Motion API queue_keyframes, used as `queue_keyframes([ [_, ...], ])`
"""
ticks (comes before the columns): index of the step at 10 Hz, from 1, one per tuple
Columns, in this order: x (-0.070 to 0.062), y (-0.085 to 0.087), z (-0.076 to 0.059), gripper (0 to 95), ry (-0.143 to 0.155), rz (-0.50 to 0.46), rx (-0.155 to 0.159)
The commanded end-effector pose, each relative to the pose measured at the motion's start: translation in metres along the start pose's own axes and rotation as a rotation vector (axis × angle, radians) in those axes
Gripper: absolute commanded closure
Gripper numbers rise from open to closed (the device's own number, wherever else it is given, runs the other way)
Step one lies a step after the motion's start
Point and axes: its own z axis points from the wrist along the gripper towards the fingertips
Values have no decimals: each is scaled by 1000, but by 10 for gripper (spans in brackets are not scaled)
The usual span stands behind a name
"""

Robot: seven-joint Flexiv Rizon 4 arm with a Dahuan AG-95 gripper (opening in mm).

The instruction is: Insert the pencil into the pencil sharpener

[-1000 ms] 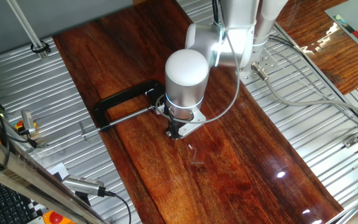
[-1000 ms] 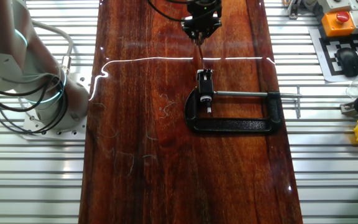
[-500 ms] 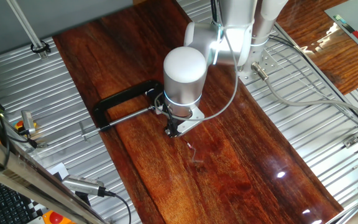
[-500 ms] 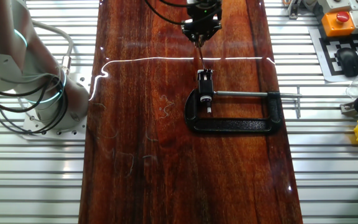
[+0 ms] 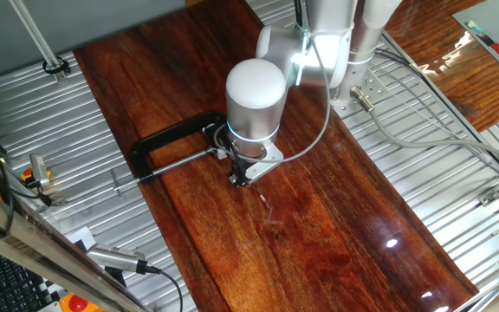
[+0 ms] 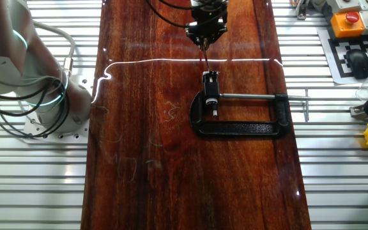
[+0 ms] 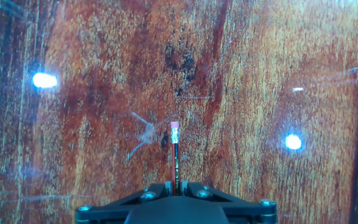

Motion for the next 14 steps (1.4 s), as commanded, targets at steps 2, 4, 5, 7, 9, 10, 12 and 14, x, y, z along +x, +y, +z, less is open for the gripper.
queue_keyframes([
  [2,4,2,0,950,-2,-5,0],
  [4,7,3,-1,950,-2,-6,1],
  [5,9,3,0,950,-2,-7,1],
  [7,13,4,0,950,-1,-11,3],
  [9,16,4,-1,950,-1,-15,3],
  [10,18,4,-2,950,-2,-19,3],
  [12,21,3,-2,950,-1,-22,3],
  [14,23,4,-2,950,-2,-24,3],
])
